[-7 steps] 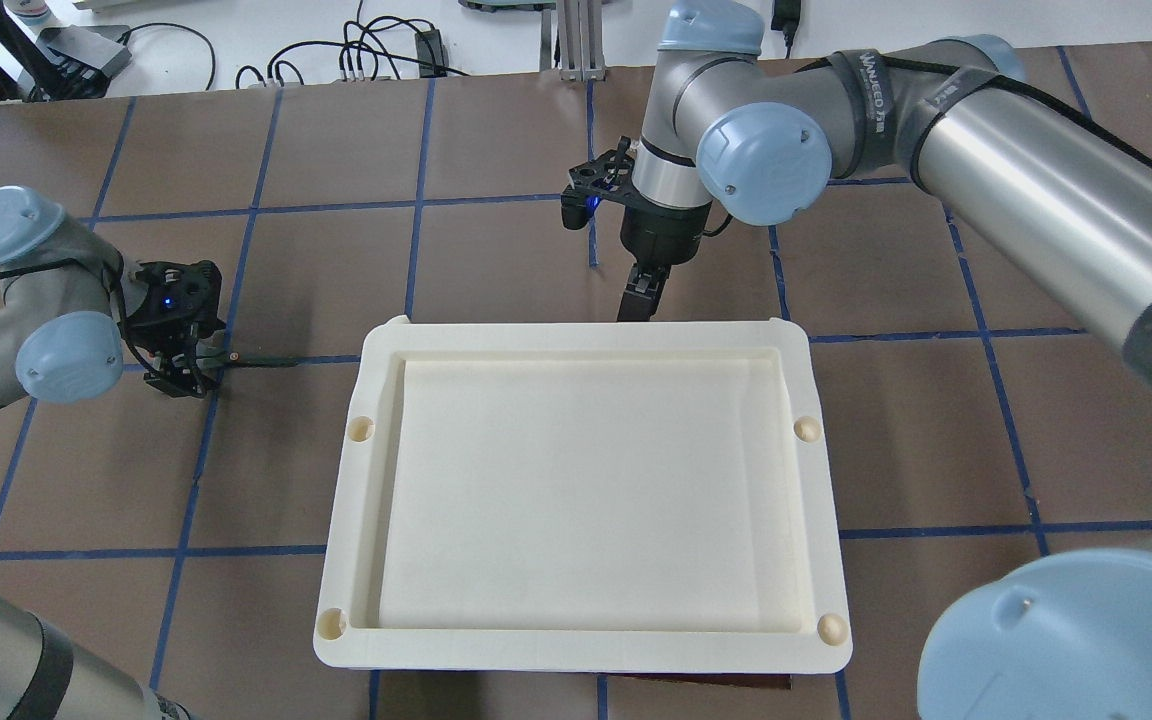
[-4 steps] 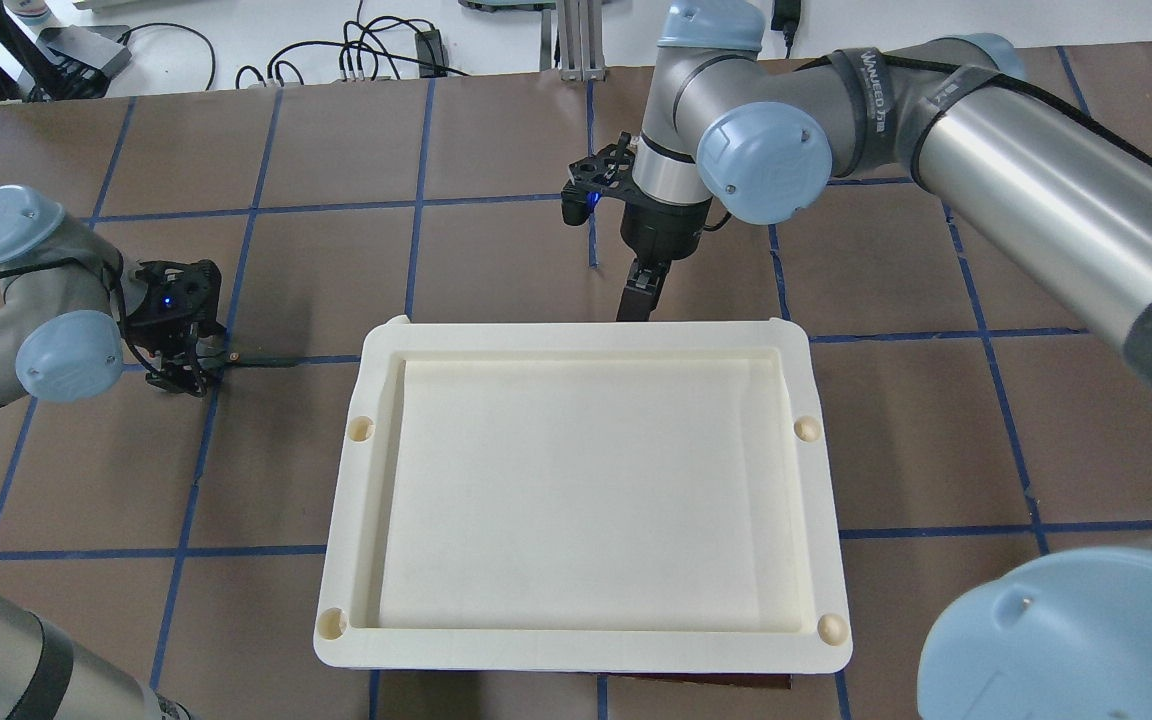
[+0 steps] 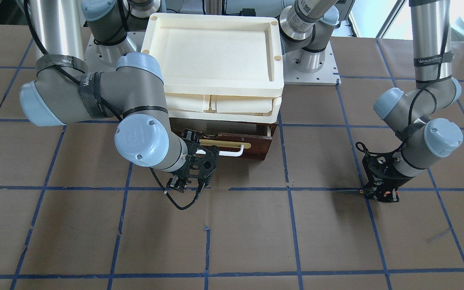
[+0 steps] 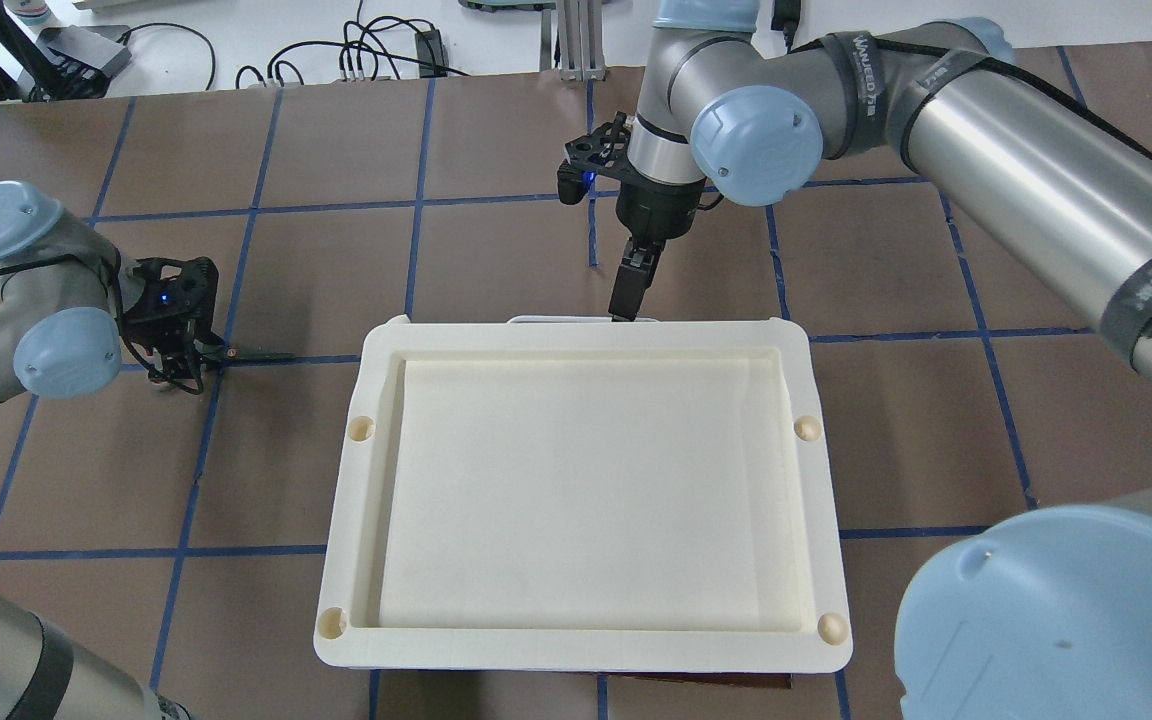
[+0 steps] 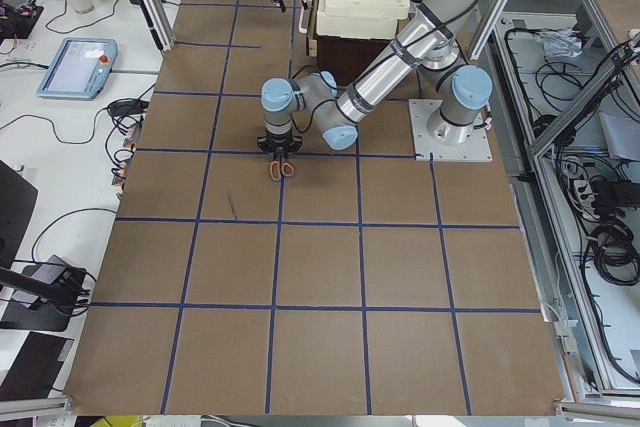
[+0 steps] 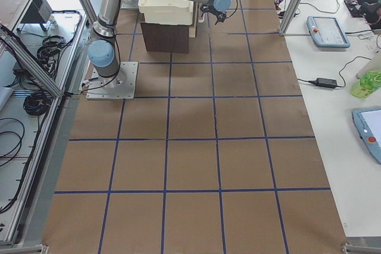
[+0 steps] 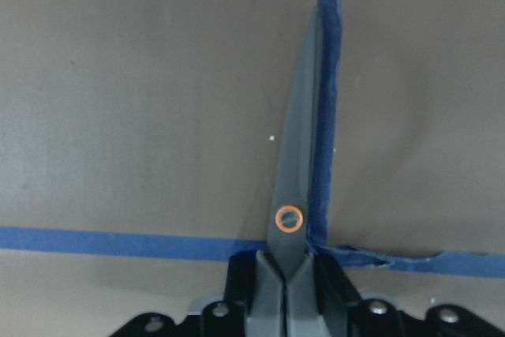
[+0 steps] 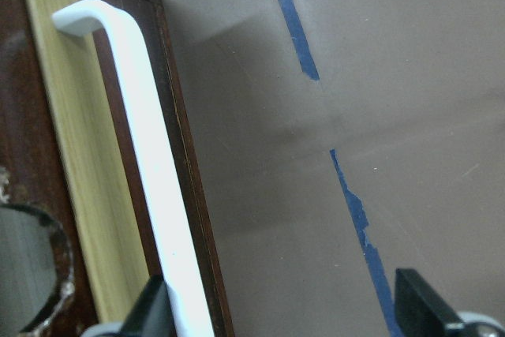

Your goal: Place scissors in drawer with both arms

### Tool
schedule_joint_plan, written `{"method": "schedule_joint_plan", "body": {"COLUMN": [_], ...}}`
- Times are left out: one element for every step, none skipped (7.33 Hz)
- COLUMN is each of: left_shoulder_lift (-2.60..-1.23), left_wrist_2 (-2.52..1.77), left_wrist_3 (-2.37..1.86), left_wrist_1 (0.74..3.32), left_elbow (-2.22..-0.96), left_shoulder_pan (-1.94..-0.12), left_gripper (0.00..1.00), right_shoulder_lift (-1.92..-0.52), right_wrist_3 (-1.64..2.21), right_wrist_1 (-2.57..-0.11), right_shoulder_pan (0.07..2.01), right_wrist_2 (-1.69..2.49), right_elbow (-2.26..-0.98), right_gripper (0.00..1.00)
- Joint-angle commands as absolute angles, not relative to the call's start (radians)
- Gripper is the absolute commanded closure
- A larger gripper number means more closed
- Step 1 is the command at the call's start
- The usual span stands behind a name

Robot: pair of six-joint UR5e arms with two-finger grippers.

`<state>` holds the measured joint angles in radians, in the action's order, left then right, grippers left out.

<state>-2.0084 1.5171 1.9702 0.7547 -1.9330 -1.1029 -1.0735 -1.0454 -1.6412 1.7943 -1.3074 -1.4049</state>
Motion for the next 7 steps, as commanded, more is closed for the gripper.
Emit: {"method": "schedule_joint_plan", "body": {"left_shoulder_lift": [-2.005, -2.006, -2.002, -2.0, -1.999, -1.996, -1.993], "left_wrist_2": [1.519, 1.519, 1.519, 1.519, 1.519, 1.52, 1.519], "left_wrist_3": [1.968, 1.968, 1.97, 1.97, 1.97, 1.97, 1.968], "left_wrist_1": [0.755, 0.756, 0.756, 0.756, 0.756, 0.755, 0.756], "left_elbow": [-1.931, -1.933, -1.931, -1.931, -1.931, -1.931, -1.931], "left_shoulder_pan": [-1.103, -1.103, -1.103, -1.103, -1.103, -1.103, -1.103], "left_gripper": [0.84, 0.84, 0.85, 0.86, 0.86, 0.86, 0.86], "right_shoulder_lift": [-1.043, -1.031, -1.02, -1.013, -1.008, -1.003, -0.996], "right_wrist_3": [-1.04, -1.04, -1.039, -1.039, -1.039, -1.039, -1.04], "right_wrist_1": [-1.641, -1.641, -1.641, -1.641, -1.641, -1.641, -1.641], "right_shoulder_pan": [1.793, 1.793, 1.79, 1.79, 1.79, 1.789, 1.789], "right_wrist_2": [-1.308, -1.308, -1.308, -1.308, -1.308, -1.308, -1.31], "right_elbow": [-1.361, -1.347, -1.336, -1.327, -1.316, -1.315, -1.307], "right_gripper": [0.0, 0.0, 0.0, 0.0, 0.0, 0.0, 0.0]}}
